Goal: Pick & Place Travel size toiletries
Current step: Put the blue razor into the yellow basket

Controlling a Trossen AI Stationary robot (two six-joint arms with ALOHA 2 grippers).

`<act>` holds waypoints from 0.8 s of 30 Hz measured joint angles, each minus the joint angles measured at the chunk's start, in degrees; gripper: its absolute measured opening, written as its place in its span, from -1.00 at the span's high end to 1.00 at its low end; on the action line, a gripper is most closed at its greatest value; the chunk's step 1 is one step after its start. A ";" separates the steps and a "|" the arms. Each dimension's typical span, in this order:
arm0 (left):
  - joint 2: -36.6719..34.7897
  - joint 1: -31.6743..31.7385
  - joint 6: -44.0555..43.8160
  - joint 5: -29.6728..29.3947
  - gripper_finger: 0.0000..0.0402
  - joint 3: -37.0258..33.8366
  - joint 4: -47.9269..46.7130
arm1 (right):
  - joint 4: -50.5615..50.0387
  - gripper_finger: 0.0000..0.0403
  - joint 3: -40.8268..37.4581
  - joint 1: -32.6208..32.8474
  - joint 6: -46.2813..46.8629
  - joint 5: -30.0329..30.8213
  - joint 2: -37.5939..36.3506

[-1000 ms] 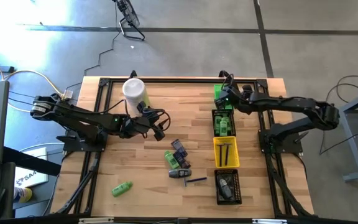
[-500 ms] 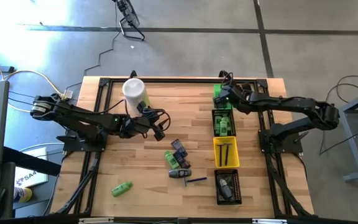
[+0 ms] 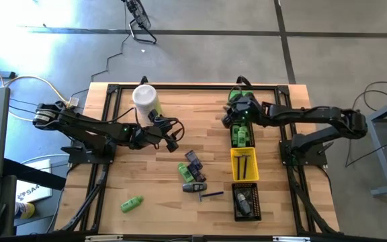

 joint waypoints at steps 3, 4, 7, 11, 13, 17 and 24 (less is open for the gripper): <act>0.00 0.00 0.20 0.00 -0.17 0.00 0.00 | 1.82 0.60 0.00 1.94 0.00 -5.23 0.00; 0.00 0.00 0.20 0.00 -0.17 0.00 0.00 | 2.37 0.63 0.00 2.63 -0.01 -6.98 0.00; 0.00 0.00 0.20 0.00 -0.17 0.00 0.00 | 3.91 0.70 0.00 4.79 -0.22 -11.90 0.00; 0.00 0.00 0.20 0.00 -0.17 0.00 -0.01 | 5.24 0.76 0.00 7.96 -1.06 -16.74 0.00; 0.00 0.00 0.20 0.44 -0.17 0.00 0.00 | 6.10 0.78 0.00 9.69 -1.49 -18.25 0.00; 0.00 0.00 -0.19 3.26 -0.17 0.00 0.02 | 7.35 0.81 0.00 12.96 -2.37 -19.62 0.00; 0.00 0.00 -3.04 9.10 -0.17 0.00 0.02 | 7.55 0.83 0.00 17.37 -2.66 -19.35 0.02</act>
